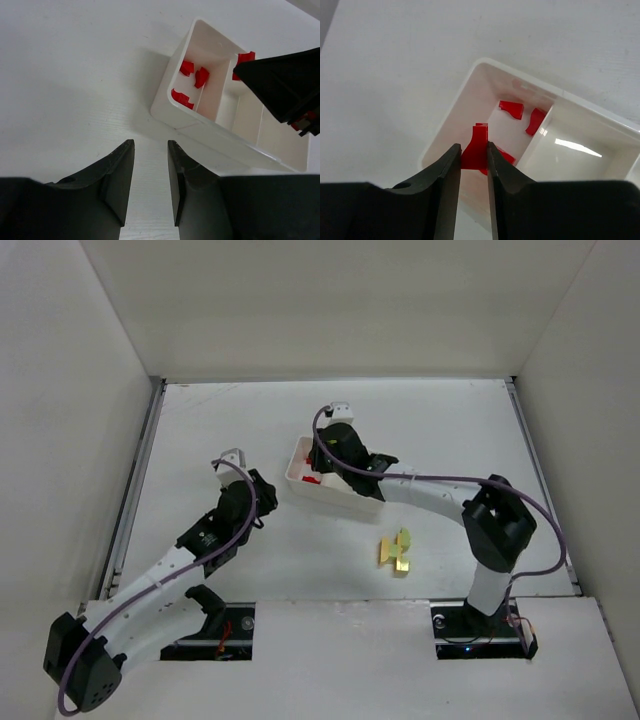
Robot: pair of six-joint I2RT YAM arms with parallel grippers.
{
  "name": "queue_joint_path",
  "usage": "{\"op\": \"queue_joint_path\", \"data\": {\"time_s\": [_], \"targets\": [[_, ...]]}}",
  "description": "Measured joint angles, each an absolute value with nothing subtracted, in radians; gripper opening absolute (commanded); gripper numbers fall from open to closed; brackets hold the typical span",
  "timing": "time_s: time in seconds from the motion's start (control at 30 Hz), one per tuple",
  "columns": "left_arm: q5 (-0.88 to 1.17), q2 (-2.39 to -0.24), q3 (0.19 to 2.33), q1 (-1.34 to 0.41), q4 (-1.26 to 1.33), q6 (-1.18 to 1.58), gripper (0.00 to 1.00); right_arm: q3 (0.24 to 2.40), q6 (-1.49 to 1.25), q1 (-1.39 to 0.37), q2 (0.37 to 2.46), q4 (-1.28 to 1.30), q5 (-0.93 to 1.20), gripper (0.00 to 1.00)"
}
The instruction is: Sort the legos into containers by color
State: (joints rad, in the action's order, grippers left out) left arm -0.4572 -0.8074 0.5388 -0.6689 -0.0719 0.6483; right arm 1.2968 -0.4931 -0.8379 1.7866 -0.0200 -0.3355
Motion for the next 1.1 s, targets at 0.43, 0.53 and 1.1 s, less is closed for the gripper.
{"op": "queue_joint_path", "data": {"time_s": [0.43, 0.53, 1.1], "targets": [[-0.419, -0.902, 0.539, -0.739, 0.001, 0.653, 0.30, 1.085, -0.496, -0.809, 1.550, -0.027, -0.324, 0.28], [-0.419, -0.915, 0.529, -0.813, 0.017, 0.656, 0.31, 0.877, -0.533, -0.828, 1.306, 0.006, -0.414, 0.20], [-0.429, -1.072, 0.476, -1.171, 0.152, 0.719, 0.35, 0.632, -0.977, -0.907, 1.185, 0.576, -0.599, 0.64]]}}
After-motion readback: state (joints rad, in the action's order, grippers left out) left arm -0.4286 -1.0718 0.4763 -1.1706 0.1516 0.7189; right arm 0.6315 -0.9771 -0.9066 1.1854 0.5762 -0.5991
